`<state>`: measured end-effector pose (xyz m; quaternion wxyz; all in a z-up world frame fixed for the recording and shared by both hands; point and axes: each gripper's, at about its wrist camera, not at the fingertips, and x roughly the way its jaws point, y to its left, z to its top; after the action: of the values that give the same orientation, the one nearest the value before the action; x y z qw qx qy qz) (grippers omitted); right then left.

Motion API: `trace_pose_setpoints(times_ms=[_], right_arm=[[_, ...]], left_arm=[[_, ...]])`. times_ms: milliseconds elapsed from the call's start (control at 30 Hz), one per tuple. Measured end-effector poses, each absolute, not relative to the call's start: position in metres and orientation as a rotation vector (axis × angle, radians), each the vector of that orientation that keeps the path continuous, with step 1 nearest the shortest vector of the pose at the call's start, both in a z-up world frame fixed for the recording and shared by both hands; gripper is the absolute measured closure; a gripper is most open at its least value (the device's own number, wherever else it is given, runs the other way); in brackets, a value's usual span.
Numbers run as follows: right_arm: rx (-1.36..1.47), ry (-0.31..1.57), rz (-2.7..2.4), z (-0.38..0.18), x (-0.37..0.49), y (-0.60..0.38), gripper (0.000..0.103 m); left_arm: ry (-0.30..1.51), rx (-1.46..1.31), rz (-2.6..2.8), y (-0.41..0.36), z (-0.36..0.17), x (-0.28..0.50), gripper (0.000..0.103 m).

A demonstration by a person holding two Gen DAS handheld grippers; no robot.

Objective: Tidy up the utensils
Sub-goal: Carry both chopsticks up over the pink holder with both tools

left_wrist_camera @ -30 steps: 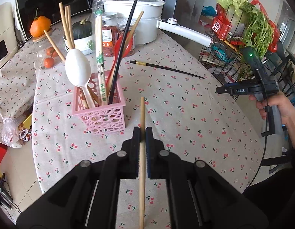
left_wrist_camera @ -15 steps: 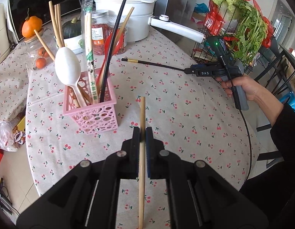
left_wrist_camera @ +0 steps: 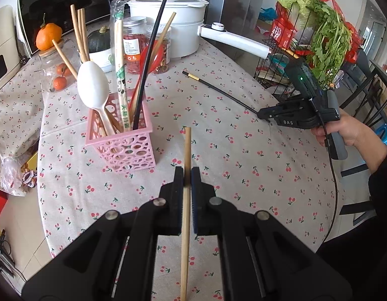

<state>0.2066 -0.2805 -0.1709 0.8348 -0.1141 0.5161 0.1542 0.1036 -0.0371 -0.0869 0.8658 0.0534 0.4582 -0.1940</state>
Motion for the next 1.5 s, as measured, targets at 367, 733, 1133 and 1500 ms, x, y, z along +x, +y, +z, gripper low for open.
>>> trace_pose_setpoints(times_ms=[367,733,1133,1500], right_arm=[[-0.205,1.061,0.255,-0.125,0.157,-0.295,0.099],[-0.080,0.844,0.210,-0.027,0.101,-0.284,0.099],[-0.019,0.695,0.171,0.032,0.074,-0.248,0.099],[-0.051,0.615,0.124,0.027,0.089,-0.238,0.098]], left_arm=[[0.878,0.107,-0.446,-0.037,-0.062,0.088,0.097],[0.773,0.046,-0.435,-0.019,-0.029,0.076,0.097],[0.690,0.009,-0.438,-0.005,-0.006,0.066,0.097],[0.669,0.037,-0.394,-0.011,-0.012,0.070,0.097]])
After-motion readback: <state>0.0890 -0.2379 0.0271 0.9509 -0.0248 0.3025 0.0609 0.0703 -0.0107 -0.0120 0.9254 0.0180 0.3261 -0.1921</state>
